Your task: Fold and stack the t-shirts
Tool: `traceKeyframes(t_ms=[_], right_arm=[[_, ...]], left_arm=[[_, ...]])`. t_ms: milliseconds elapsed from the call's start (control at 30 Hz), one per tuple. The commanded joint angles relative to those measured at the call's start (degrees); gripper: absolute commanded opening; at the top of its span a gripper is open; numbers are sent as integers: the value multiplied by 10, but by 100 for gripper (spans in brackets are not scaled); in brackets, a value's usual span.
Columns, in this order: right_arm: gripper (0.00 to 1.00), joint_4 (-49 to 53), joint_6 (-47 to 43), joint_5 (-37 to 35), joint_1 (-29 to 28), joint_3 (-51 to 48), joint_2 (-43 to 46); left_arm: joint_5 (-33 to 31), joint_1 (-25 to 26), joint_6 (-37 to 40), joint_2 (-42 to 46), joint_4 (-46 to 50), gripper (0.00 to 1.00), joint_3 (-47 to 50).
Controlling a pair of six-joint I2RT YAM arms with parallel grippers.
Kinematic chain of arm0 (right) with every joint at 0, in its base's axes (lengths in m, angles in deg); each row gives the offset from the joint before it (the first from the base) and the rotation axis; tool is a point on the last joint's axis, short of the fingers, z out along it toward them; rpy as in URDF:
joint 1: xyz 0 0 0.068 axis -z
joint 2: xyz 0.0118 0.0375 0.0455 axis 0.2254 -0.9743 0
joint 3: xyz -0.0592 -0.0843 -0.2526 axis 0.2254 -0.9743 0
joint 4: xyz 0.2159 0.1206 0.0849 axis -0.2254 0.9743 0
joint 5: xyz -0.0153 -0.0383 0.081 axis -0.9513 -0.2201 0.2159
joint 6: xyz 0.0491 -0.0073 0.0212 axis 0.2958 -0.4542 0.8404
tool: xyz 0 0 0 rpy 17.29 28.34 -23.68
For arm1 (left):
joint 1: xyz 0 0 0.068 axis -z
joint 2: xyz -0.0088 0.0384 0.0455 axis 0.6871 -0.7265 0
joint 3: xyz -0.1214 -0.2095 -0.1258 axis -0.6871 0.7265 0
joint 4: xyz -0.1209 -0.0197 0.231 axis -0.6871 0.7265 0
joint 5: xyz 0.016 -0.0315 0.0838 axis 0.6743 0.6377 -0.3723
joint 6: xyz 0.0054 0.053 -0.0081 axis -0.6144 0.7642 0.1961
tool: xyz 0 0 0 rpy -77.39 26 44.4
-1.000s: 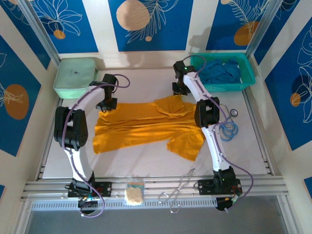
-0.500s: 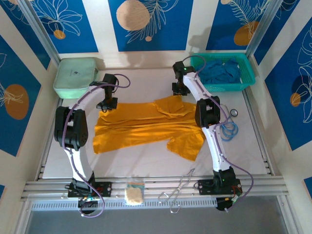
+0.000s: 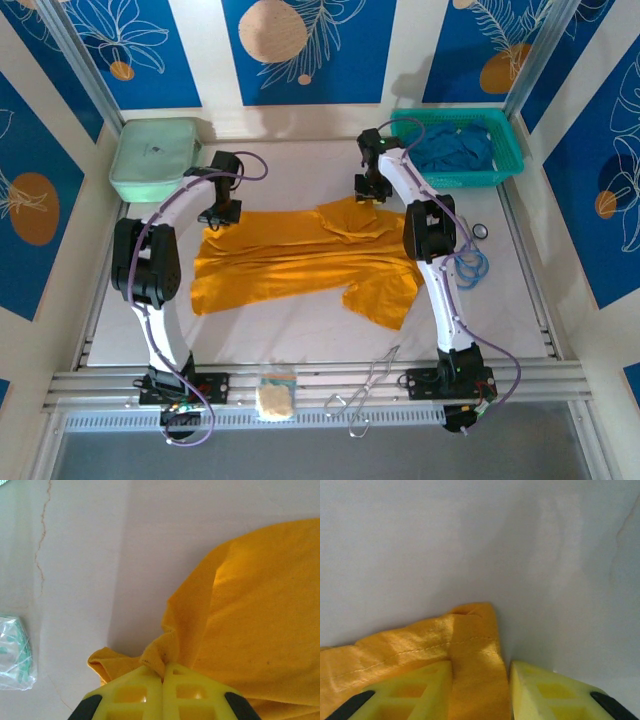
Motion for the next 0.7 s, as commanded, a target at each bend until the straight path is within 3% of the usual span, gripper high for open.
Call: traceKeyframes(t_ms=[0,400,667], right_arm=[[36,7,3,-1,-4,4,-5],[33,19,6,-28,-12,56,-85],[22,46,23,-64,-43,55,-99]], left_arm=[[-11,8,2,6,-2,0,6],[-14,8,6,-9,-13,0,10],[-11,9,7,-10,-22,0,25]])
